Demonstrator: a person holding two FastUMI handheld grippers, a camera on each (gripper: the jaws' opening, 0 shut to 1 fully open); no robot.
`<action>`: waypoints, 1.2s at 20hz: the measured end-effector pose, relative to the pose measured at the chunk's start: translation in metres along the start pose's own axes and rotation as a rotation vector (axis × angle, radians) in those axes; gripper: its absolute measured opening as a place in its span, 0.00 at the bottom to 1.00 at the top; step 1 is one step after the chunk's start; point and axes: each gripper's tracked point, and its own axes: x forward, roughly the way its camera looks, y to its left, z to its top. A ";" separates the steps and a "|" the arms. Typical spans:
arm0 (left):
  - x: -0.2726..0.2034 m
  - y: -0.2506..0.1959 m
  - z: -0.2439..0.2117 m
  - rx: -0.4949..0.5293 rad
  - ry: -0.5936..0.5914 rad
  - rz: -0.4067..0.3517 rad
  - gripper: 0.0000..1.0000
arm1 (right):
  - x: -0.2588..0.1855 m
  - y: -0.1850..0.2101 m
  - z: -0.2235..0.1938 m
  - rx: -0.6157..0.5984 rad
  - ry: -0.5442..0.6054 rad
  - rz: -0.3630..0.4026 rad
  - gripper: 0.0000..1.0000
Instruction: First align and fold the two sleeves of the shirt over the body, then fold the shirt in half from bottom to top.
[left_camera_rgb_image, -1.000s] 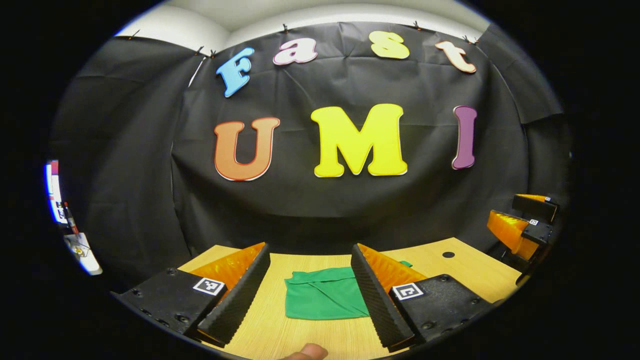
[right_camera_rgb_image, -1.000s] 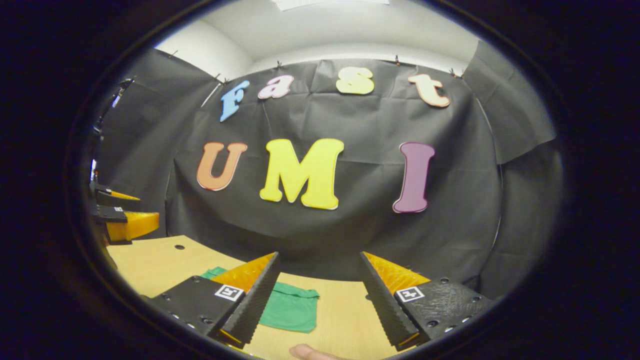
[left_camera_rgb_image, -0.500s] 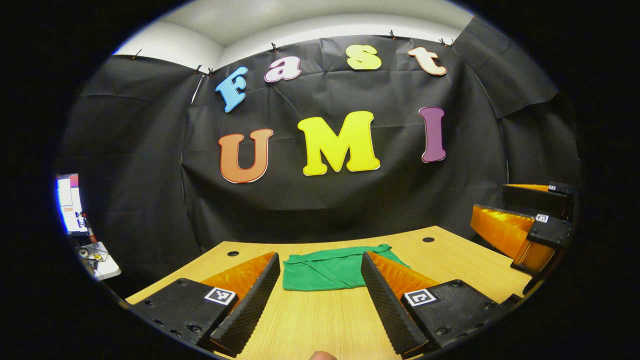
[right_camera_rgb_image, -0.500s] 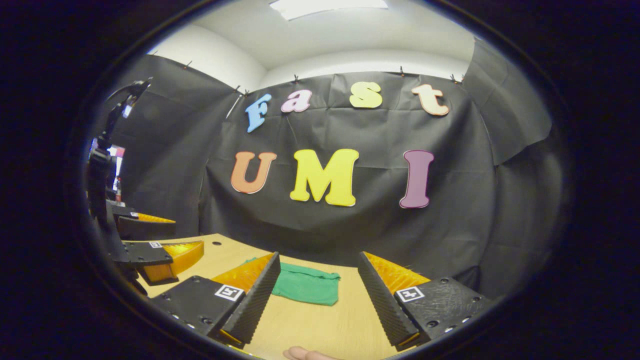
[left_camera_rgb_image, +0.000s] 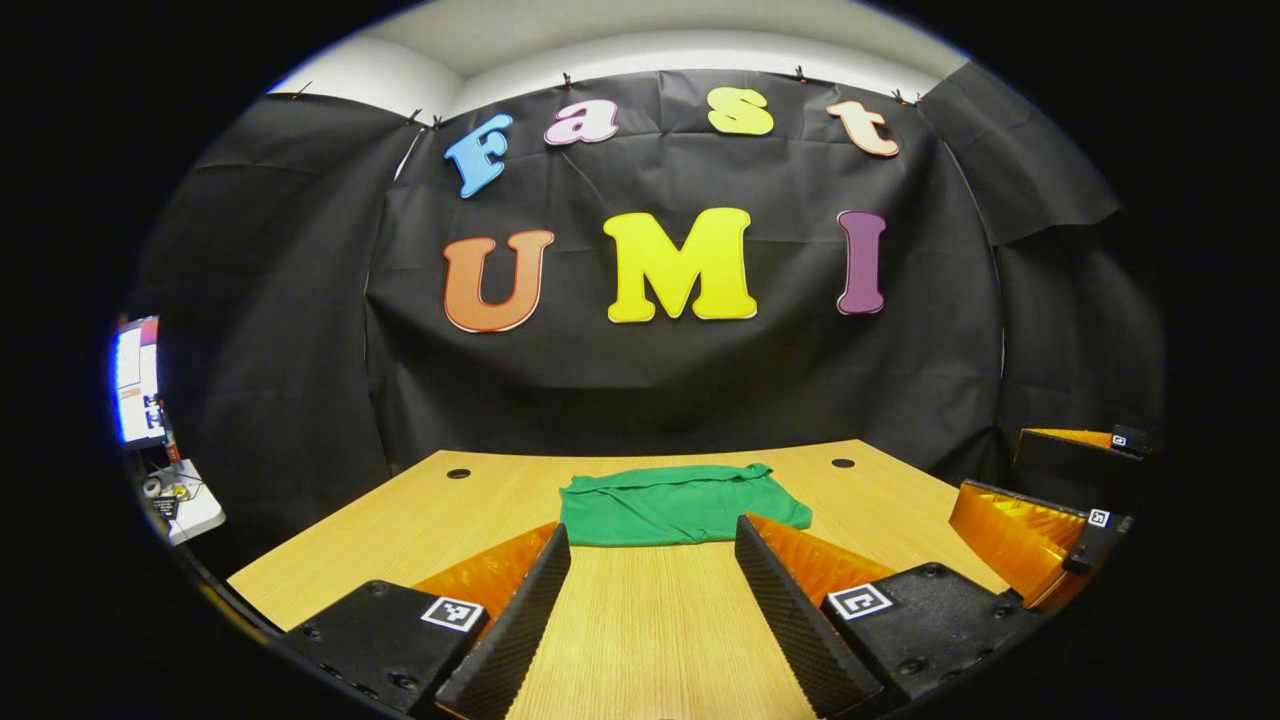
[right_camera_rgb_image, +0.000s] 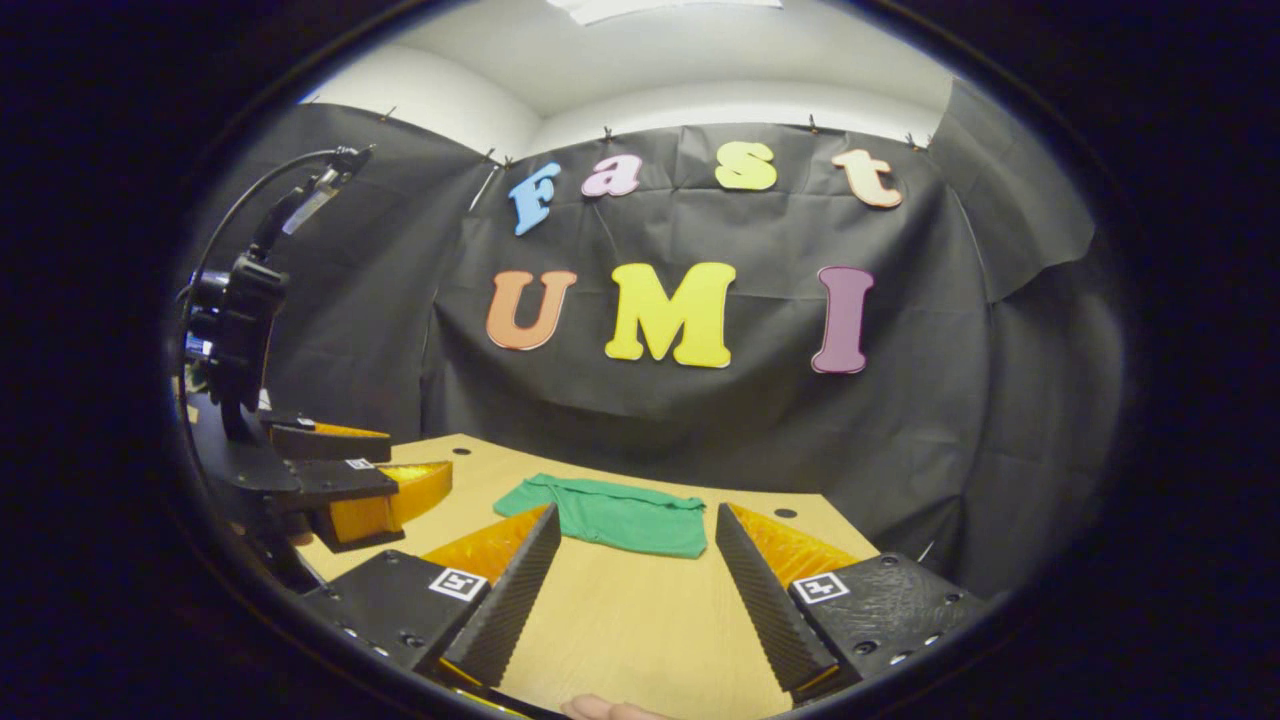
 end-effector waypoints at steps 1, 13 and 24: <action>0.001 0.005 -0.001 -0.014 0.009 0.007 1.00 | 0.000 0.003 -0.003 0.008 0.006 0.002 0.95; 0.000 0.001 -0.009 -0.022 0.022 -0.022 1.00 | 0.009 -0.007 -0.024 0.050 0.069 -0.006 0.96; -0.002 -0.005 -0.004 0.077 -0.003 0.000 1.00 | 0.014 -0.008 -0.044 0.060 0.123 -0.006 0.96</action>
